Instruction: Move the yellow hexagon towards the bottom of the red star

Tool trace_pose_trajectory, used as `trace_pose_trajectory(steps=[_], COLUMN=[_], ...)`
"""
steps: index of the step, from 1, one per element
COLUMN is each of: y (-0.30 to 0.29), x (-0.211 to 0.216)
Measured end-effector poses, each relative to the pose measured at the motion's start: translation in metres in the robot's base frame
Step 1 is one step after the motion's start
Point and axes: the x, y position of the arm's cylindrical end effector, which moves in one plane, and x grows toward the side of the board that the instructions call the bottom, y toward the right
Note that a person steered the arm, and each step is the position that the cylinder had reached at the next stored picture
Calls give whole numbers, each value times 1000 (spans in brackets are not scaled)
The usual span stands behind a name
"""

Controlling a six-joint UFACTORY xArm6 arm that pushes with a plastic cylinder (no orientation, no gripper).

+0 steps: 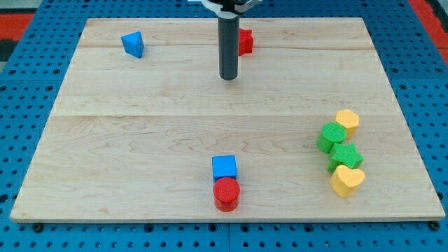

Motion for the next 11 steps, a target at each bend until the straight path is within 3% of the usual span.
trace_pose_trajectory(steps=[1, 3, 4, 5, 6, 7, 8, 11], y=[59, 270, 277, 207, 187, 235, 159, 80], x=[-1, 113, 154, 104, 113, 148, 140, 34])
